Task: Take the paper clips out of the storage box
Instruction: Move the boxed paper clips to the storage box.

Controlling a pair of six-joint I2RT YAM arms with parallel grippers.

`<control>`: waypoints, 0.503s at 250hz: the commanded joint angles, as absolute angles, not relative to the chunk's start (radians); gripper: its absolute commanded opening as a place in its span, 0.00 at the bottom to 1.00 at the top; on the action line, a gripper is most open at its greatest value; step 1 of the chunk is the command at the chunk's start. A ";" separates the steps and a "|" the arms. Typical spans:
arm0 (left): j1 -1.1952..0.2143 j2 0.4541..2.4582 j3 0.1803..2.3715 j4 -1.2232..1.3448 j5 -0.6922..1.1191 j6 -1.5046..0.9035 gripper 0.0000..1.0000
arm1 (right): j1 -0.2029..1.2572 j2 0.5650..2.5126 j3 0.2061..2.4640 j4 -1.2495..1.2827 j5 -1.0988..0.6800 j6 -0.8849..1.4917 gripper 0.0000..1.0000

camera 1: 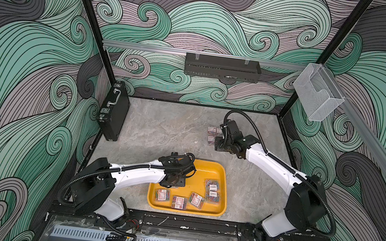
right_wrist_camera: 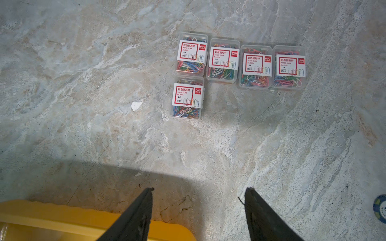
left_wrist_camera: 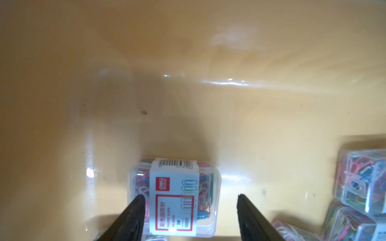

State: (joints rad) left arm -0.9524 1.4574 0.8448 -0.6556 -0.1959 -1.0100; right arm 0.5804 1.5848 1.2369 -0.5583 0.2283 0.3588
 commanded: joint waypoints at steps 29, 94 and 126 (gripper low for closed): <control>-0.957 1.448 0.833 -0.721 -0.198 -1.033 0.70 | 0.582 1.565 1.221 -0.572 0.238 0.364 0.70; -0.957 1.483 0.839 -0.728 -0.188 -1.032 0.71 | 0.584 1.553 1.209 -0.574 0.241 0.365 0.71; -0.957 1.493 0.849 -0.700 -0.180 -0.996 0.70 | 0.584 1.548 1.208 -0.574 0.241 0.365 0.71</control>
State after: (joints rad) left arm -0.9524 1.4712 0.8352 -0.6857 -0.1917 -1.0199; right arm 0.5804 1.5829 1.2167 -0.5598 0.2283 0.3588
